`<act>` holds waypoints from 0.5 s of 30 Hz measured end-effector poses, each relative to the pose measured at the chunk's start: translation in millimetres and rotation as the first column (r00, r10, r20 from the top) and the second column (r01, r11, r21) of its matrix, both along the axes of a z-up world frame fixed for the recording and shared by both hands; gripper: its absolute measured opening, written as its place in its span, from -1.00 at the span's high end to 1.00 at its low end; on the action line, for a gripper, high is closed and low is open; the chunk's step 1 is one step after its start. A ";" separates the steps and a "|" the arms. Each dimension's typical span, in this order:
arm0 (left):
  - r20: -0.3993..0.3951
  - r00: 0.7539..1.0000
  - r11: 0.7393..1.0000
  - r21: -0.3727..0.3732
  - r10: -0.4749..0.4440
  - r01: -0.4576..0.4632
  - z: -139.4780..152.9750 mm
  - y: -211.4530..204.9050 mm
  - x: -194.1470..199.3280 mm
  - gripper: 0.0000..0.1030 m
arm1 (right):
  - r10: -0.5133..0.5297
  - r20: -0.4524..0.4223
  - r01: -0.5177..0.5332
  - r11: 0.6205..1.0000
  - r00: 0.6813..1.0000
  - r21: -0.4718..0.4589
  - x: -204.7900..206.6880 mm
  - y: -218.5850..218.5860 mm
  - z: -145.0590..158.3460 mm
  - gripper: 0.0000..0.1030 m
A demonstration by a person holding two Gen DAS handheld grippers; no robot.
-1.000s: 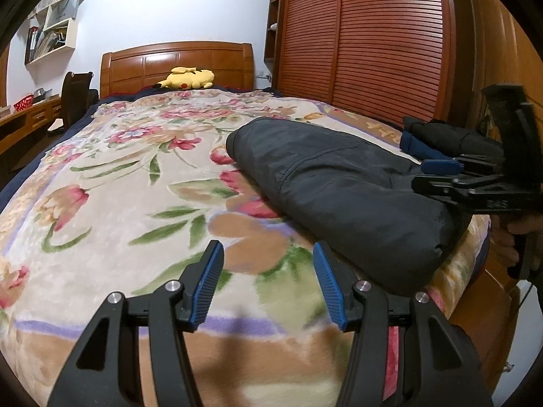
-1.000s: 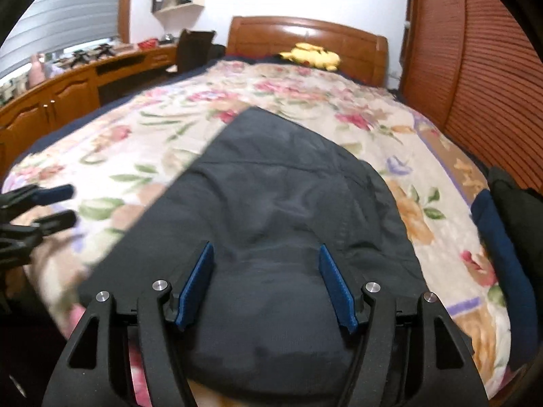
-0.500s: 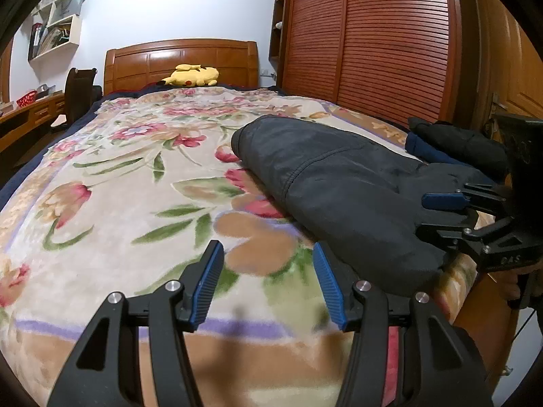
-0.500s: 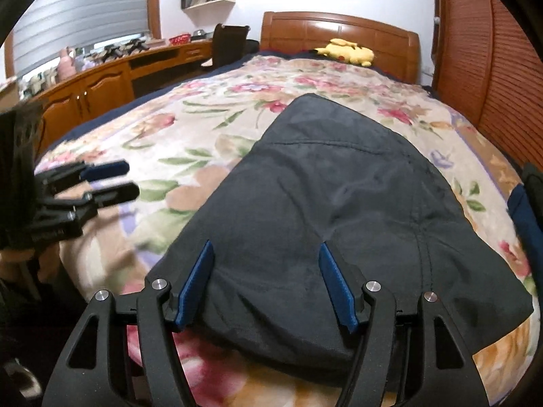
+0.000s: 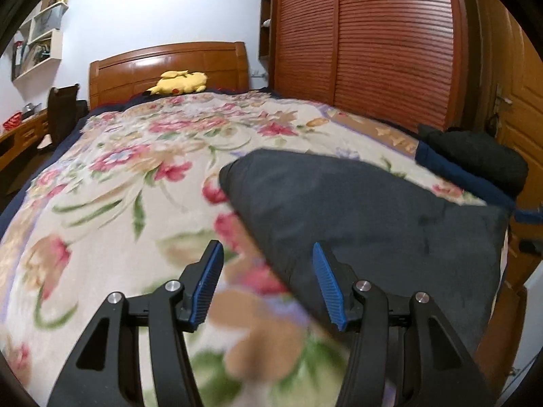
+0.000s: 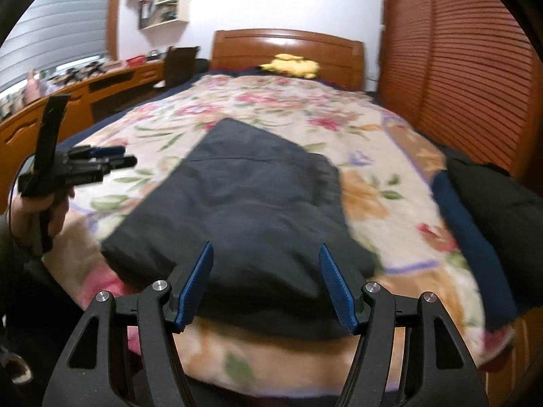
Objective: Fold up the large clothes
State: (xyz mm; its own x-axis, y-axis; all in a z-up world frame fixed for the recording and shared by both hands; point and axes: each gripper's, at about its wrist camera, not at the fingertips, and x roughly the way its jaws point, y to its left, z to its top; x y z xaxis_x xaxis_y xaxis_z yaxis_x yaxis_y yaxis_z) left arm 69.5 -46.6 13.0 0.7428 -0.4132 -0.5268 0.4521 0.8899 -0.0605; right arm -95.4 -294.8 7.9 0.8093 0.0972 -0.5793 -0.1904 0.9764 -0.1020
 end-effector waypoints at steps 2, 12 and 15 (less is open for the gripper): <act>-0.003 1.000 1.000 0.006 -0.010 0.010 0.8 -6.7 13.8 -0.07 | -0.022 -0.006 0.022 1.000 1.000 -0.011 -5.1 -7.7 -2.8 -0.28; -0.071 0.997 0.996 0.092 -0.012 0.018 -20.2 -44.5 92.3 -0.09 | -0.073 -0.068 0.078 0.995 0.995 0.067 -6.1 -32.1 -37.8 -0.28; -0.082 0.997 0.993 0.115 -0.004 0.013 -25.7 -51.9 110.9 -0.15 | -0.071 -0.052 0.076 0.993 0.996 0.095 -0.7 -32.8 -39.8 -0.28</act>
